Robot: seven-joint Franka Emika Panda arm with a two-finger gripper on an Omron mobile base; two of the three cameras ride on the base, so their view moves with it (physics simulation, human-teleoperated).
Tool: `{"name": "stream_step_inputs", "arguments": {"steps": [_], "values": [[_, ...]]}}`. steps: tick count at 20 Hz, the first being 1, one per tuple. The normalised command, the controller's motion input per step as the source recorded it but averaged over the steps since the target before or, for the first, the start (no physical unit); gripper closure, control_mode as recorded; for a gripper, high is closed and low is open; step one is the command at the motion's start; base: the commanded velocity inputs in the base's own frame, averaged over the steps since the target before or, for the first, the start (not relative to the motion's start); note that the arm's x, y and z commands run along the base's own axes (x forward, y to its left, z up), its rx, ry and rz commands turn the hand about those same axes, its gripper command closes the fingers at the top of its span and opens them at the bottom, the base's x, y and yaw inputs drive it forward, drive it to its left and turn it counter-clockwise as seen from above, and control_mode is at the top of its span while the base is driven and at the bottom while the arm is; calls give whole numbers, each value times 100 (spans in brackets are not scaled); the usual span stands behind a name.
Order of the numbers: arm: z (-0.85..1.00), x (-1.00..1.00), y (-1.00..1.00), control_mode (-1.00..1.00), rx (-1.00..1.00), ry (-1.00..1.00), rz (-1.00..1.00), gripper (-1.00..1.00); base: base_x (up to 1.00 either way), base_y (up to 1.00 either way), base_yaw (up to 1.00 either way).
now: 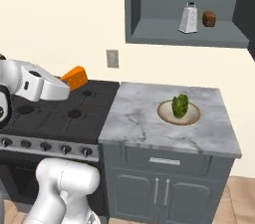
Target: Pick the cheese from the fridge and the cheese grater from the cabinet and place them next to the salad bowl.
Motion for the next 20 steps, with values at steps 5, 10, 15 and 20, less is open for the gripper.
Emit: {"name": "stream_step_inputs", "arguments": {"steps": [5,10,15,20], "values": [[0,0,0,100,0,0,0,100,56,-59,32],[0,0,0,100,0,0,0,100,20,-38,30],[0,0,0,100,0,0,0,100,0,-15,10],[0,0,0,100,0,0,0,100,0,-44,0]]}}
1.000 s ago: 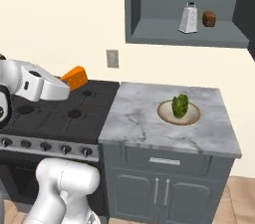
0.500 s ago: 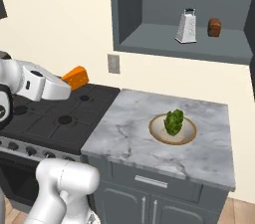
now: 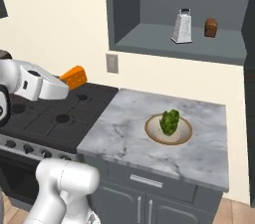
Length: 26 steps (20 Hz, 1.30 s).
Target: Pick the cheese from the fridge and the cheese grater from the cabinet and place them next to the salad bowl.
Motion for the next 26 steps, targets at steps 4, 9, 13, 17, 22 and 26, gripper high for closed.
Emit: {"name": "stream_step_inputs", "arguments": {"steps": [4,9,13,17,22,26], "values": [[0,0,0,100,0,0,0,100,0,-48,0],[0,0,0,100,0,0,0,100,2,-46,0],[0,0,0,100,0,0,0,100,8,-55,0],[0,0,0,100,0,0,0,100,6,-29,0],[0,0,0,100,0,0,0,100,0,0,0],[0,0,0,100,0,0,0,100,5,1,0]]}}
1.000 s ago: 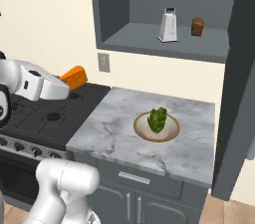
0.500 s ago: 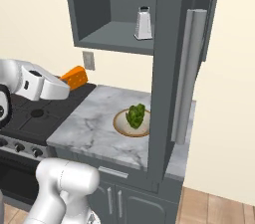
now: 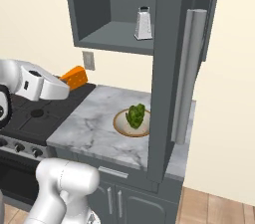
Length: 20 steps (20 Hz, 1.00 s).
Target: Pick the cheese from the fridge and the cheese grater from the cabinet and place them next to the salad bowl.
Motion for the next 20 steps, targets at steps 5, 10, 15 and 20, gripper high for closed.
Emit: {"name": "stream_step_inputs", "arguments": {"steps": [5,10,15,20], "values": [[-18,14,7,-100,0,0,0,100,3,1,0],[-57,36,23,-100,6,0,1,100,0,0,0],[-60,52,23,-100,3,3,5,100,0,0,0],[-64,69,9,-100,2,19,13,100,0,0,0]]}}
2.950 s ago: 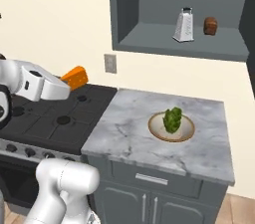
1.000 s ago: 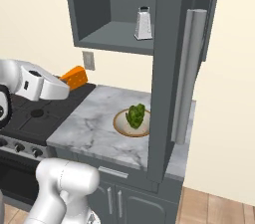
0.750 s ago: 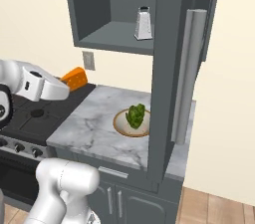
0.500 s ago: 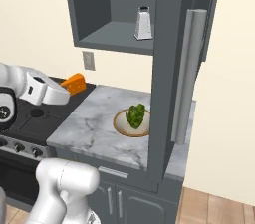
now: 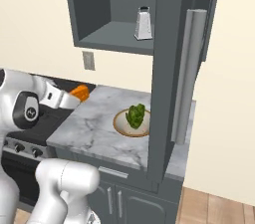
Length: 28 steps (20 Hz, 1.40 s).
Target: Pick the cheese from the fridge and the cheese grater from the cabinet and place them next to the salad bowl.
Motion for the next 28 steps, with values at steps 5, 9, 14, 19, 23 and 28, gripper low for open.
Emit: {"name": "stream_step_inputs", "arguments": {"steps": [5,9,14,19,23,28], "values": [[-62,60,11,-100,1,12,15,100,0,0,0],[-62,35,32,-100,0,0,17,100,0,0,0],[-70,23,10,-100,0,1,22,100,0,0,0],[-63,40,-11,-100,0,0,24,100,0,0,0],[-41,29,-2,-100,0,-2,18,100,0,0,0],[-30,14,-16,-100,0,-16,11,100,0,0,0]]}}
